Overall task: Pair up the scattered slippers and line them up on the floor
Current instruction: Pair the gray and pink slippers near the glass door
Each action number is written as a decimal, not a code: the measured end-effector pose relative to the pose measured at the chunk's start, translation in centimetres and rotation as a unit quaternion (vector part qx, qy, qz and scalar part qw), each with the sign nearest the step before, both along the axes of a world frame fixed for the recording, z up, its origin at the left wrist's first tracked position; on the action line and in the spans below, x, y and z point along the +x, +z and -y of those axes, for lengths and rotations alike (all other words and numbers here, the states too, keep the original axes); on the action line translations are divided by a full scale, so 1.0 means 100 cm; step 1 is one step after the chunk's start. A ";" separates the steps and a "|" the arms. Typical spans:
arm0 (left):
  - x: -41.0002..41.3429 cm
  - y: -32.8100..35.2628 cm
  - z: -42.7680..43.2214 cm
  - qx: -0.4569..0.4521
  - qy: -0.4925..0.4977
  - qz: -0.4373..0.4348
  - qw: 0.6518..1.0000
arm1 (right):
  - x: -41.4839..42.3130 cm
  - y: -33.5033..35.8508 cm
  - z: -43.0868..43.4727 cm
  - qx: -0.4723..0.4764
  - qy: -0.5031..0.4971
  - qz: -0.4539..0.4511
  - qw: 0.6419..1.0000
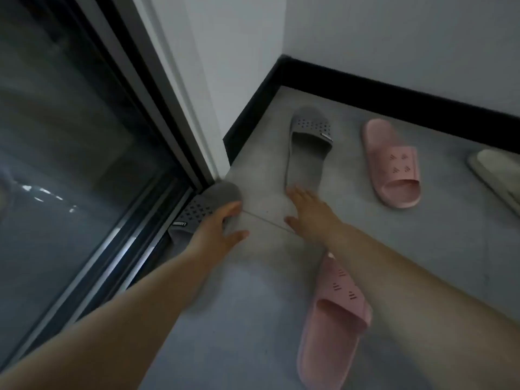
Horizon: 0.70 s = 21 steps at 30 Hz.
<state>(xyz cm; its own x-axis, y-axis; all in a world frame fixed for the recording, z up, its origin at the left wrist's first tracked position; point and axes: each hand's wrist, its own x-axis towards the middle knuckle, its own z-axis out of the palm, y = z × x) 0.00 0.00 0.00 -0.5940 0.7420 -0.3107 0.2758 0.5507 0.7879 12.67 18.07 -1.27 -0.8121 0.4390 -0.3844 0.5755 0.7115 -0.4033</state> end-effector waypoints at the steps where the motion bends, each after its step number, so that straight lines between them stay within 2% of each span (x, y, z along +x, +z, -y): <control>1: -0.003 -0.001 0.000 0.002 -0.003 -0.010 1.000 | -0.009 -0.004 -0.003 0.021 0.007 0.016 1.000; 7: -0.017 0.003 -0.012 0.016 -0.024 0.002 1.000 | -0.015 -0.018 0.003 0.072 0.006 0.046 0.996; 12: -0.011 0.006 -0.019 0.017 -0.047 0.019 0.999 | 0.016 -0.012 0.049 0.028 0.040 0.045 0.998; 17: -0.003 0.006 -0.044 0.027 -0.148 -0.077 0.986 | 0.053 -0.001 0.121 -0.015 0.116 0.044 0.992; 19: -0.001 0.005 -0.057 0.009 -0.223 -0.135 0.965 | 0.068 0.004 0.146 -0.034 0.154 0.051 0.986; 21: 0.000 0.005 -0.067 -0.049 -0.296 -0.195 0.934 | 0.084 0.012 0.165 -0.063 0.207 0.053 0.975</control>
<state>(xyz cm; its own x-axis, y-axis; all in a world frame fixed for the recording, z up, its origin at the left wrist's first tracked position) -0.02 6.71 0.46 -0.1707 0.9557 -0.2399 0.8105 0.2747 0.5174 21.05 1.56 -0.07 -0.8619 0.0264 -0.5064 0.2939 0.8399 -0.4563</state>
